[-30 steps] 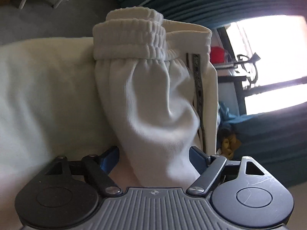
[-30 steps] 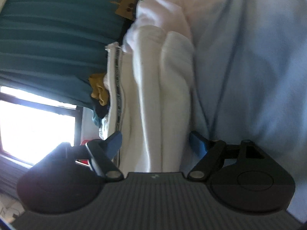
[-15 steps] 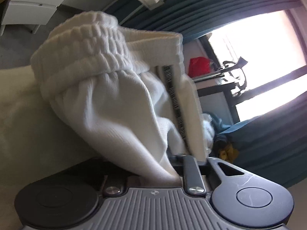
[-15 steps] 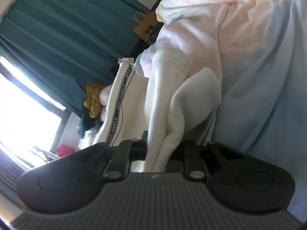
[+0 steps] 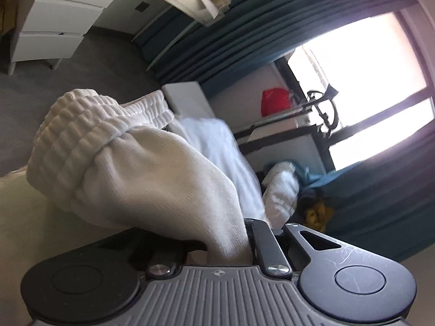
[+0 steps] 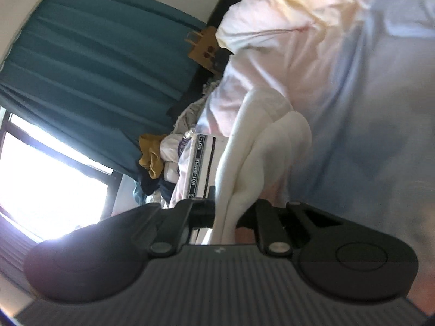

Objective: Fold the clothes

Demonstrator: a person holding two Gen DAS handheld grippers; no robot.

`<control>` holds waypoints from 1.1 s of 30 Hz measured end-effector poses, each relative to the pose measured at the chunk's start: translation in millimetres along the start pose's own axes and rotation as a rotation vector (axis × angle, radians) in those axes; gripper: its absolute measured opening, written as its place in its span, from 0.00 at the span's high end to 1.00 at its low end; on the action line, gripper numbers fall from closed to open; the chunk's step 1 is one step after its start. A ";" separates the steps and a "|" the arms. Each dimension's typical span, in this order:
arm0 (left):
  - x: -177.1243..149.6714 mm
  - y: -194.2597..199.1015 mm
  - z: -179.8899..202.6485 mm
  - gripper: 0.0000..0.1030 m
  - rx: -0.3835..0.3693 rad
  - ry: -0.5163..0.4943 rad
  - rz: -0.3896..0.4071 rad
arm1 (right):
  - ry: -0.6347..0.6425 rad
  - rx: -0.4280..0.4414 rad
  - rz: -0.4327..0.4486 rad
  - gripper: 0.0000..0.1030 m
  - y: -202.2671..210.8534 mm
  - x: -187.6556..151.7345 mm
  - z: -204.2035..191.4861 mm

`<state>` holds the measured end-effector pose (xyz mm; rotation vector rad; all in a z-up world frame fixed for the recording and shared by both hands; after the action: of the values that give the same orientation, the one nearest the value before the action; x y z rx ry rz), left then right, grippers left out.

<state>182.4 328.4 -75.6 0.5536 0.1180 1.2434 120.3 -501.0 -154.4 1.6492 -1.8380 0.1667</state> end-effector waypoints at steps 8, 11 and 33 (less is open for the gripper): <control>-25.3 60.6 -69.1 0.90 0.100 -0.023 -0.059 | 0.018 -0.158 -0.067 0.89 50.7 -15.1 43.1; -32.6 64.9 -77.5 0.88 0.148 -0.043 -0.060 | -0.034 -0.173 -0.109 0.89 42.4 -22.9 65.0; -125.7 155.2 30.6 0.37 0.149 -0.474 0.049 | -0.215 -0.184 -0.047 0.89 53.7 -33.2 67.1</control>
<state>18.1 235.1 -4.1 0.9702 -0.2047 1.1253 44.9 -496.1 -207.2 1.6300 -1.9053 -0.2017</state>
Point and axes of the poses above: each gripper's, at about its wrist camera, not at the fingertips, and y roughly against the way its jaws point, z to its right, x to its top, the point moved 2 cm from there along -y, roughly the way its jaws point, and after that the axes turned 13 degrees about y, right-handed, at the moved point
